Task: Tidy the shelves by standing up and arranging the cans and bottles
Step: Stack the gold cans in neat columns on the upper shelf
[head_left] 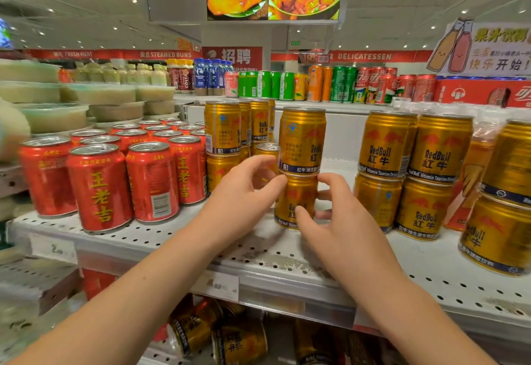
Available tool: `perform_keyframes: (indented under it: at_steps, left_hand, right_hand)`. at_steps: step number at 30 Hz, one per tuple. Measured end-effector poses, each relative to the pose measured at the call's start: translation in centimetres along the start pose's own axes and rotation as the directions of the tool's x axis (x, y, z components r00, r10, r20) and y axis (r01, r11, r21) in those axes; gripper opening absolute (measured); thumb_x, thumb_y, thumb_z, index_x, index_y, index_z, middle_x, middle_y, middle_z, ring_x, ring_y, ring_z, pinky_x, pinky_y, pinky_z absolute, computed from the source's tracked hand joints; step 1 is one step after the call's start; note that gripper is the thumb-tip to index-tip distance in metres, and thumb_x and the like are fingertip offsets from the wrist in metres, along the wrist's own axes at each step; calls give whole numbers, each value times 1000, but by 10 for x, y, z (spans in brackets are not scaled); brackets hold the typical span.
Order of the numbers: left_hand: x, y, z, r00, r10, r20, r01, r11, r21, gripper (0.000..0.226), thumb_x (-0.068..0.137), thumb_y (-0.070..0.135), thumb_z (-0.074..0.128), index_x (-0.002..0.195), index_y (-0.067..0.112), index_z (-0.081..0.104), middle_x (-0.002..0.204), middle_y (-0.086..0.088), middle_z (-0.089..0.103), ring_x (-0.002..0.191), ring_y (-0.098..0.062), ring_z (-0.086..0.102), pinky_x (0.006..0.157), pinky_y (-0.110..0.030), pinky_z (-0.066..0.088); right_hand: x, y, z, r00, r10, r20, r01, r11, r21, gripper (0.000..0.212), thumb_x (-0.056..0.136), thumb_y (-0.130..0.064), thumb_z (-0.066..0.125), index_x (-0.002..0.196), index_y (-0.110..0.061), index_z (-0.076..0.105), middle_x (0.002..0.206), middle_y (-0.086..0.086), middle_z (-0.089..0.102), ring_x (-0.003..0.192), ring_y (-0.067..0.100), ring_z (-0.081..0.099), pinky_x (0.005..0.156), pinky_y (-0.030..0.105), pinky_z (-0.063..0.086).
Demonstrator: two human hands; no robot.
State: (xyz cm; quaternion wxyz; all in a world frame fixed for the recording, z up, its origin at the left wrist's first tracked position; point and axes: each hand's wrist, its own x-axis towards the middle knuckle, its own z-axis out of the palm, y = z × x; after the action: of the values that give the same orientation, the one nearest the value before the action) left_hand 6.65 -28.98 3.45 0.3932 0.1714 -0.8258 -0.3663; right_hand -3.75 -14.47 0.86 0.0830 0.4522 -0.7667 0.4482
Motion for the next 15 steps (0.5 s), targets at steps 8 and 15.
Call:
perform_keyframes:
  at_steps: [8,15]
  left_hand:
    - [18,-12,-35,1000,9,18,-10,999,43,34,96,52,60,122,29,60,96,10,72,88,-8,70,78,-43,61]
    - [54,8,-65,933,348,-87,-308,902,301,55,94,65,53,136,31,46,110,8,59,93,-10,60,74,-33,54]
  right_hand:
    - [35,-16,22,993,109,36,-109,994,-10,63,87,-51,69,139,-39,34,117,-14,59,95,9,67,80,38,56]
    - [46,-33,60,986,165,-37,-164,986,36,66,85,-52,70,139,-48,32,118,-11,55,96,14,66,86,41,55]
